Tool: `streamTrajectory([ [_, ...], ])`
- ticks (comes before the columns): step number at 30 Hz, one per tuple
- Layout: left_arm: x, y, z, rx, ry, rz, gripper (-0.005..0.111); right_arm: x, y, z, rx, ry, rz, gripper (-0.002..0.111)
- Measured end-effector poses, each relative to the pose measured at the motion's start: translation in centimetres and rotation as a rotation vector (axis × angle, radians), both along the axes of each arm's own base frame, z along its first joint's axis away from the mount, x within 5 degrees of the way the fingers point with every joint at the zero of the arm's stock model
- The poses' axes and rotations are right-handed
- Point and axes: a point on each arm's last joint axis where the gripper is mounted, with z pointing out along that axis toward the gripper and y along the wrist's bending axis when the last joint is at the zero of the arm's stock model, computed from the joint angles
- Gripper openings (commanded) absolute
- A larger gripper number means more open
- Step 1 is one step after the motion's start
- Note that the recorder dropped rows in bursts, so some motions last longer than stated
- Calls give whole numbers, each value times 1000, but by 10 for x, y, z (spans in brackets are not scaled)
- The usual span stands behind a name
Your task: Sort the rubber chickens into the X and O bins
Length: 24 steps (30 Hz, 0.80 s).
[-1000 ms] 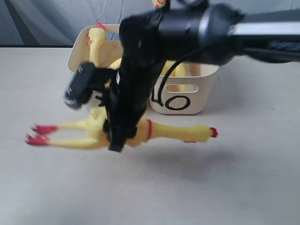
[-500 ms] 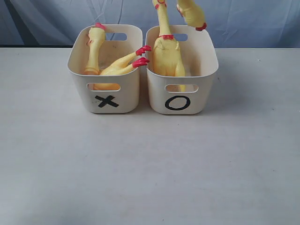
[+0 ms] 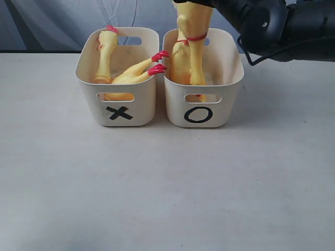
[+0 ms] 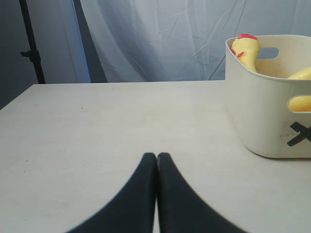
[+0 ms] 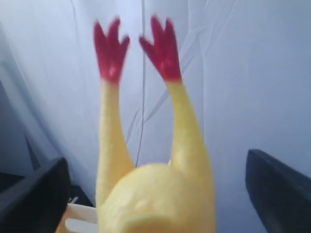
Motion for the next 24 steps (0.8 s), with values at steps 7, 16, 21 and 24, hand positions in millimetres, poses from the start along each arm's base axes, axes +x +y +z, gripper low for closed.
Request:
streamTrajectory([
  [7,0,0,0,0,0,0,0,-27,-8,40,-135,-21,80,59],
  [16,0,0,0,0,0,0,0,-82,-9,36,-600,262,510,0],
  [21,0,0,0,0,0,0,0,-94,-33,11,-910,561,505,0],
  [24,0,0,0,0,0,0,0,-99,-54,6,-993,734,353,0],
])
